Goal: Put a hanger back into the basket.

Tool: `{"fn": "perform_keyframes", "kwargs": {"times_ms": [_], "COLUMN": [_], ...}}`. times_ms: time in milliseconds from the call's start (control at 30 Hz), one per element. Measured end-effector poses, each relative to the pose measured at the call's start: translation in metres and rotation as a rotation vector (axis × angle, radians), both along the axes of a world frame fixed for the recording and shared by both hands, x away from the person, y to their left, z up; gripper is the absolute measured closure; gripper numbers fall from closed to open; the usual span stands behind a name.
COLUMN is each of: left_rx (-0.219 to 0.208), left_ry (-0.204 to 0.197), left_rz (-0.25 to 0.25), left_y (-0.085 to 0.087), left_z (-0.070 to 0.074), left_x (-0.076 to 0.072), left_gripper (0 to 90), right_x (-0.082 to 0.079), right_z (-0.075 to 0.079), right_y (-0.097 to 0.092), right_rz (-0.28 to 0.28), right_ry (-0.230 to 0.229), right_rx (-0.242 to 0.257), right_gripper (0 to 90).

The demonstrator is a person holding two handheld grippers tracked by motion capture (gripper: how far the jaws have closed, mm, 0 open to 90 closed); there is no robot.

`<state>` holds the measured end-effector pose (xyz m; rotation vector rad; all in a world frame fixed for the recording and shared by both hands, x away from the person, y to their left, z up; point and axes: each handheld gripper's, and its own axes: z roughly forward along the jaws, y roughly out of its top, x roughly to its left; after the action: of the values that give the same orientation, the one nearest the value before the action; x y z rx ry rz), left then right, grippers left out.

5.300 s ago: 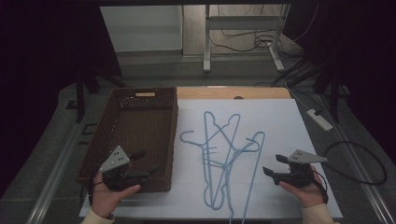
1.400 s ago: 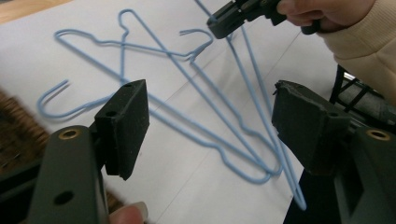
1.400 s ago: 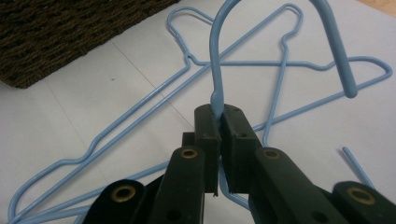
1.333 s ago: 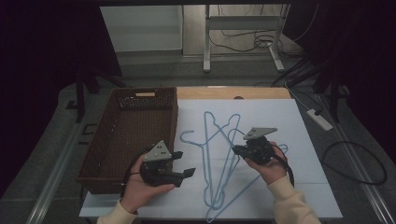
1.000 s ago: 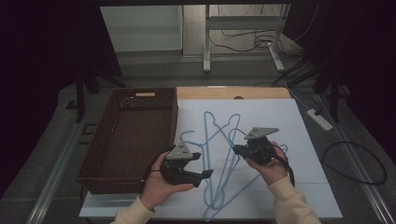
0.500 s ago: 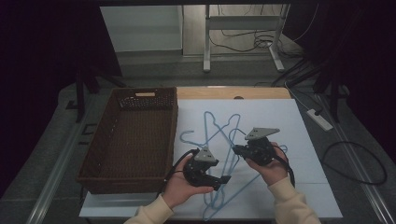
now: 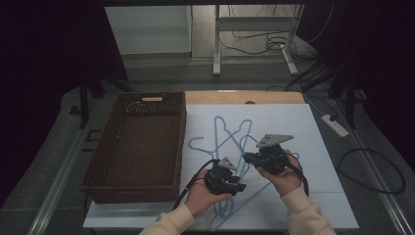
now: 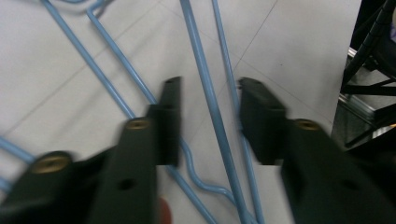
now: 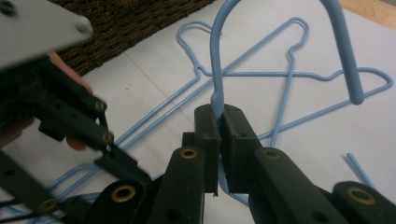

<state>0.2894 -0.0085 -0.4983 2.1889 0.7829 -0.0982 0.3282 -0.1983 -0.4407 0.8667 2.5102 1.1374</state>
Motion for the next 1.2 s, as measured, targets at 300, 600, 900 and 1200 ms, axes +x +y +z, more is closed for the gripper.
{"fn": "perform_keyframes", "kwargs": {"times_ms": [300, 600, 900, 1200], "left_rx": [-0.066, -0.148, -0.245, -0.283], "left_ry": [0.058, 0.071, 0.099, 0.078], "left_rz": [0.037, 0.047, 0.037, 0.059], "left_y": [0.001, 0.002, 0.004, 0.014], "left_z": [0.0, 0.008, 0.018, 0.032], "left_x": [-0.002, -0.007, -0.01, -0.009], "left_gripper": [83.1, 86.4, 86.6, 86.6], "right_x": [-0.005, -0.025, -0.046, -0.048], "right_z": [0.002, 0.007, 0.009, -0.001], "right_y": [-0.006, -0.036, -0.091, -0.109], "right_rz": [-0.004, -0.062, -0.119, -0.153], "right_ry": [-0.01, -0.096, -0.169, -0.162], "right_rx": [0.021, 0.121, 0.274, 0.295], "right_gripper": [80.6, 46.1, 33.1, 31.6]}}
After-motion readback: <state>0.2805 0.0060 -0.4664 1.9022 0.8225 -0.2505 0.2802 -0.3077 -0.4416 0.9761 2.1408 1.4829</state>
